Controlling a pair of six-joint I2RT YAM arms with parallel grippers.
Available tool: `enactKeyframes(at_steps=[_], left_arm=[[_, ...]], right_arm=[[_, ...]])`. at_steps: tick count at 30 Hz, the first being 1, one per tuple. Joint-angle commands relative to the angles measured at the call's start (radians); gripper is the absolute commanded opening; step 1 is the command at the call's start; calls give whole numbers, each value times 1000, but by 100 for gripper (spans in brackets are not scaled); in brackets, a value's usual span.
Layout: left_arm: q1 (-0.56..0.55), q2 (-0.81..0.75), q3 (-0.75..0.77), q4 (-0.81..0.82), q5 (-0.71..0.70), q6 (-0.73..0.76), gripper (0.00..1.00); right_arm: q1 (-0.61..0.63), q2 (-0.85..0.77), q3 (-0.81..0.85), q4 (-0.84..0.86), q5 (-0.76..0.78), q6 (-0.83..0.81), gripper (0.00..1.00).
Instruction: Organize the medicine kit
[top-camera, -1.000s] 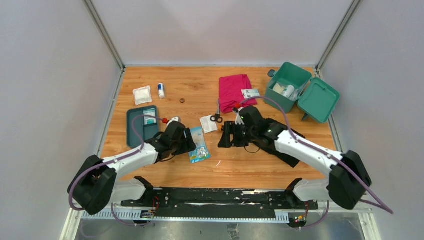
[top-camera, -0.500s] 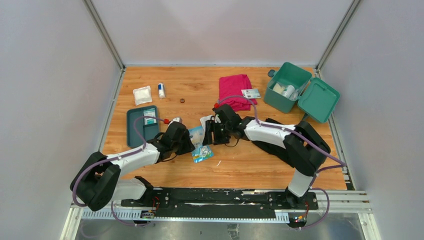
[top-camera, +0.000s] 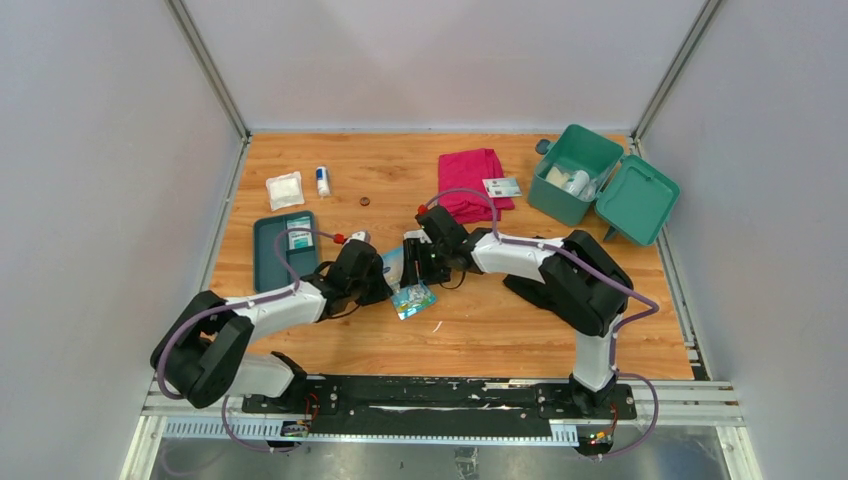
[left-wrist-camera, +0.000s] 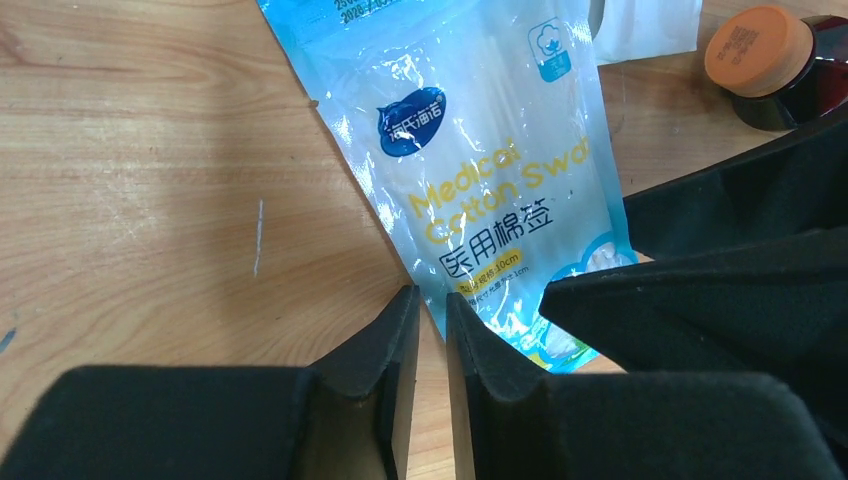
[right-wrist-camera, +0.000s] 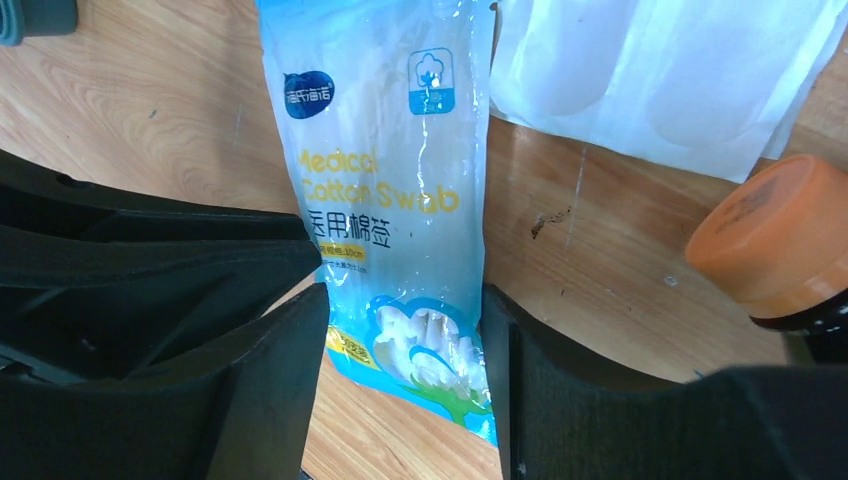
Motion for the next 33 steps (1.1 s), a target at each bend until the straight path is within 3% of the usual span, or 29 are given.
enactKeyframes(at_steps=[1,8,13,15,20,28,33], left_arm=[[4,61,-23,-95,-5,39,22],[4,69,-3,-122,-17,49,18],[4,-51,15,-205,-49,36,19],[4,-129,37,-257,-65,38,24],[4,-321,158,-417,-135,74,49],[4,-415,398,-672,-277,187,69],[4,-468,441,-749,-349,224,81]], right_arm=[[11,44,10,-34,-3,-28,58],[11,-3,-28,-24,6,-28,36],[12,-63,-52,-24,38,-37,23],[14,-85,-55,-27,43,-45,15],[27,-143,-59,-26,43,-60,0],[26,-325,-15,-127,137,-140,0],[-116,-507,34,-244,273,-207,0]])
